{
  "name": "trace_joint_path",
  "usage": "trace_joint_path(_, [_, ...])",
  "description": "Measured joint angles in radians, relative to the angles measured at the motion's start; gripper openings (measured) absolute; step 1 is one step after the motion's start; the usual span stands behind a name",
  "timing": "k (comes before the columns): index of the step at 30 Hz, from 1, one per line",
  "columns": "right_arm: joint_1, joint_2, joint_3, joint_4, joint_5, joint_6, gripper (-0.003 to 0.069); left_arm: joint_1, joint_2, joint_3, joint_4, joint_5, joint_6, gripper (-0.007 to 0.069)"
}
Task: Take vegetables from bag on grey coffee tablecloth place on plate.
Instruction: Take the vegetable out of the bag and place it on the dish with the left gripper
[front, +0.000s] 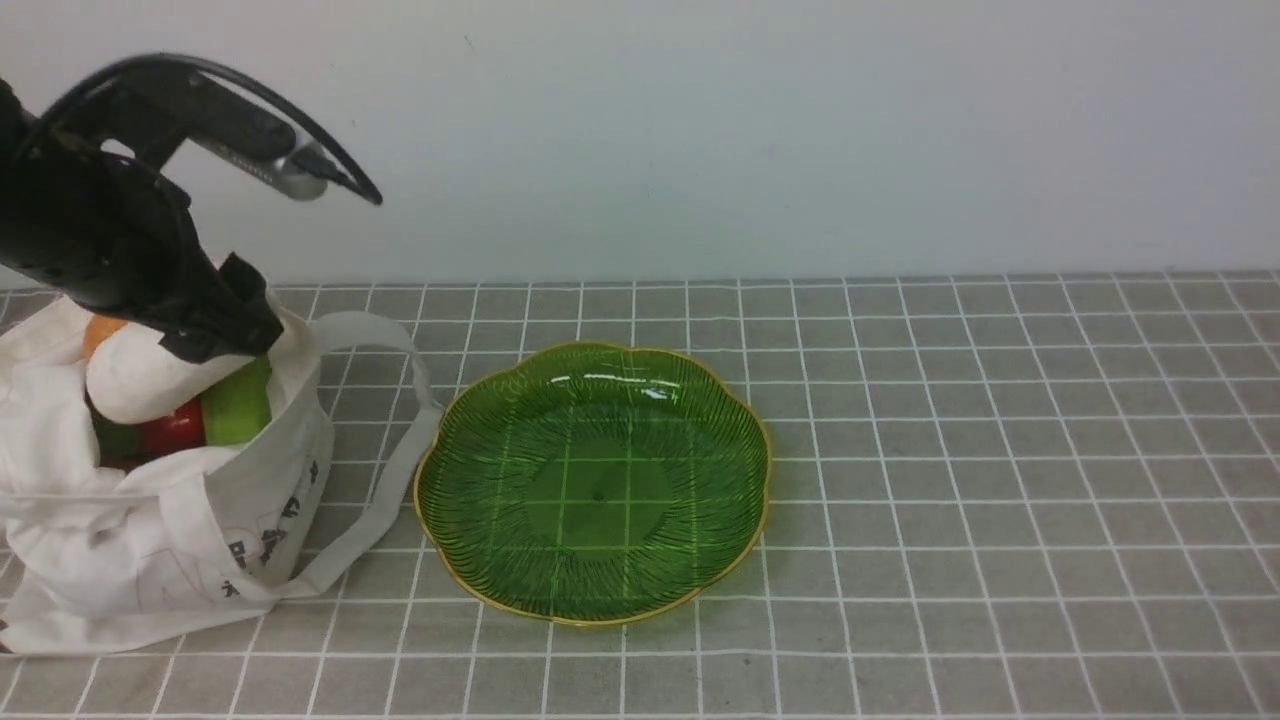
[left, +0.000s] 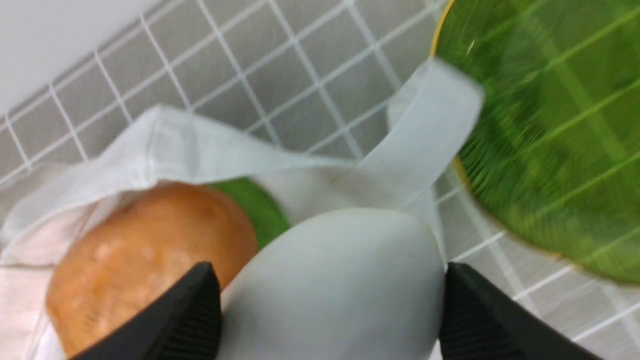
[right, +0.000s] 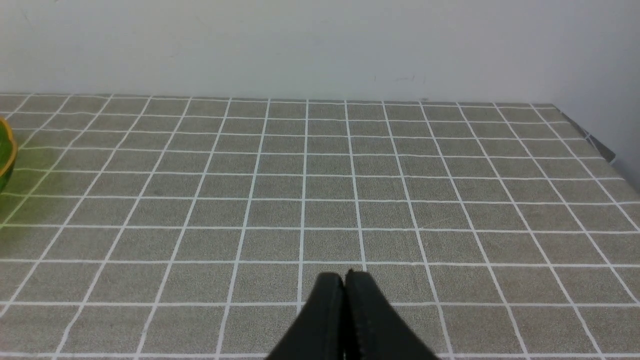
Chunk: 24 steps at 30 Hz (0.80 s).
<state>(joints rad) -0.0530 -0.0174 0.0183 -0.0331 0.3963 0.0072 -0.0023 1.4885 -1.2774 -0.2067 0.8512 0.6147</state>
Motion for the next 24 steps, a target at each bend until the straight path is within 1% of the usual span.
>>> trace_joint_path(2, [0.0, 0.0, 0.0, 0.0, 0.0, 0.0, -0.0013, 0.0, -0.022, 0.0, -0.053, -0.005, -0.001, 0.0501])
trace_joint_path(3, [0.0, 0.0, 0.0, 0.0, 0.0, 0.0, -0.0013, 0.0, -0.026, 0.0, -0.058, -0.007, -0.001, 0.0501])
trace_joint_path(4, [0.0, 0.0, 0.0, 0.0, 0.0, 0.0, -0.0013, 0.0, -0.037, 0.0, -0.089, -0.008, -0.003, 0.0498])
trace_joint_path(5, [0.0, 0.0, 0.0, 0.0, 0.0, 0.0, -0.0013, 0.0, -0.054, 0.001, -0.16, -0.011, -0.003, 0.0498])
trace_joint_path(6, [0.0, 0.0, 0.0, 0.0, 0.0, 0.0, -0.0013, -0.001, -0.059, 0.001, -0.169, -0.011, -0.003, 0.0498])
trace_joint_path(8, [0.0, 0.0, 0.0, 0.0, 0.0, 0.0, -0.0013, -0.018, -0.082, 0.001, -0.241, -0.014, 0.002, 0.0498])
trace_joint_path(9, [0.0, 0.0, 0.0, 0.0, 0.0, 0.0, -0.0013, -0.043, -0.098, 0.001, -0.296, -0.015, 0.024, 0.0498])
trace_joint_path(11, [0.0, 0.0, 0.0, 0.0, 0.0, 0.0, -0.0013, -0.073, -0.109, 0.001, -0.329, -0.015, 0.045, 0.0498])
trace_joint_path(13, [0.0, 0.0, 0.0, 0.0, 0.0, 0.0, -0.0013, -0.159, -0.114, 0.001, -0.374, -0.016, 0.077, 0.0498])
trace_joint_path(14, [0.0, 0.0, 0.0, 0.0, 0.0, 0.0, -0.0013, -0.179, -0.112, 0.001, -0.378, -0.017, 0.08, 0.0498])
trace_joint_path(16, [0.0, 0.0, 0.0, 0.0, 0.0, 0.0, -0.0013, -0.253, -0.099, 0.001, -0.384, -0.026, 0.084, 0.0498])
trace_joint_path(17, [0.0, 0.0, 0.0, 0.0, 0.0, 0.0, -0.0013, -0.26, -0.099, 0.001, -0.384, -0.026, 0.084, 0.0498])
trace_joint_path(18, [0.0, 0.0, 0.0, 0.0, 0.0, 0.0, -0.0013, -0.304, -0.078, 0.001, -0.385, -0.04, 0.084, 0.0498])
trace_joint_path(21, [0.0, 0.0, 0.0, 0.0, 0.0, 0.0, -0.0013, -0.383, -0.016, 0.001, -0.384, -0.079, 0.094, 0.0498])
trace_joint_path(24, [0.0, 0.0, 0.0, 0.0, 0.0, 0.0, -0.0013, -0.439, 0.068, 0.001, -0.348, -0.134, 0.108, 0.0498])
